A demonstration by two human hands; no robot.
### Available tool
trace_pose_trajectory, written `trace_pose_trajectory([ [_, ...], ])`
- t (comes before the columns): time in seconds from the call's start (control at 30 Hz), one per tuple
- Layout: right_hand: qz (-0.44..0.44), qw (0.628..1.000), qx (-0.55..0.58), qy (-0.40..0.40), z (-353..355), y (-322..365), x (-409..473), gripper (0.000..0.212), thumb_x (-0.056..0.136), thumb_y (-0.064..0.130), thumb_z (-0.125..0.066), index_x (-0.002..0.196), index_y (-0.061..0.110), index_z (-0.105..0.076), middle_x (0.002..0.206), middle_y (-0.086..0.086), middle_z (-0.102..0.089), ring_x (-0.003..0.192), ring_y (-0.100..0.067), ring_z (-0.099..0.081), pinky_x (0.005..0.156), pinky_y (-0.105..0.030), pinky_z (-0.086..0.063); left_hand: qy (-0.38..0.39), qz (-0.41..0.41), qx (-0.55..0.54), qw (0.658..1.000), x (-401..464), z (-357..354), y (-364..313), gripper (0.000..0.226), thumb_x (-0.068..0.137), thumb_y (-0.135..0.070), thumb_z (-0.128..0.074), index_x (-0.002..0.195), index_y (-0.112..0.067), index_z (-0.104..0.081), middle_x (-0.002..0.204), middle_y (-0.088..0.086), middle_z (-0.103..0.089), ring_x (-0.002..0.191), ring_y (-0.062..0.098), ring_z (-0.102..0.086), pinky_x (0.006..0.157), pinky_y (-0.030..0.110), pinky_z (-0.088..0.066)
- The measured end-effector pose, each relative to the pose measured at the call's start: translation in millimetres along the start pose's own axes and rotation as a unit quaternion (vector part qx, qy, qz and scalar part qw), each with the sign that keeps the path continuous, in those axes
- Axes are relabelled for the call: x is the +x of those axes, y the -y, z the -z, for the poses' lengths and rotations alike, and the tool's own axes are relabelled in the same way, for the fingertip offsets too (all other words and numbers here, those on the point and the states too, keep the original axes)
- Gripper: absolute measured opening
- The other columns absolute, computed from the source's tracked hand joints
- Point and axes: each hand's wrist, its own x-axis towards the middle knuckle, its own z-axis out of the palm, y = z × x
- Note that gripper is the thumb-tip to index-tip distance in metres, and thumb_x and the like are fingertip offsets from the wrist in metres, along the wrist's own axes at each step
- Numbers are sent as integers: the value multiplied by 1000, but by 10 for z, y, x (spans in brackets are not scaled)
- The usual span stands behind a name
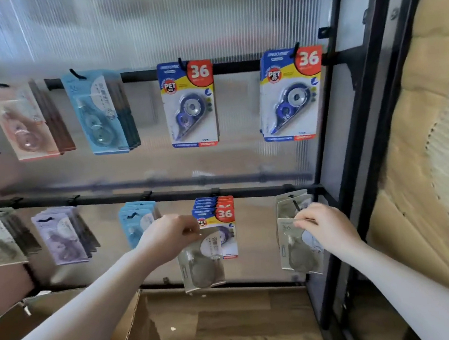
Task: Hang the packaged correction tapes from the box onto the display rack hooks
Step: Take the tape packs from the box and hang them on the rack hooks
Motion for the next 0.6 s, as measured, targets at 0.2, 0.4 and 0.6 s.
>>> trace_pose_trajectory([
  [0.2,17,999,36,-29,74,-152,85,13,89,22,-60,86,20,-73,87,8,-62,84,-10,-56,75,-31,-44,16,-17,-3,1000,103,-144,-237,18,87,-37,-59,72,-35,-49,71,-12,-53,72,15,-52,61,26,-38],
  [0.4,11,998,53,-38,68,-227,209,13,88,20,-62,87,19,-74,84,9,-59,83,-11,-55,72,-28,-38,37,-42,2,998,166,-171,-371,20,88,-36,-59,70,-30,-50,65,-13,-49,70,13,-48,63,28,-42],
  [0.6,13,998,56,-19,19,-298,269,18,93,20,-56,96,18,-73,91,7,-60,89,-14,-55,76,-29,-41,45,-37,4,998,211,-229,-381,38,88,-32,-59,57,-38,-37,64,-16,-47,70,14,-47,64,29,-42],
])
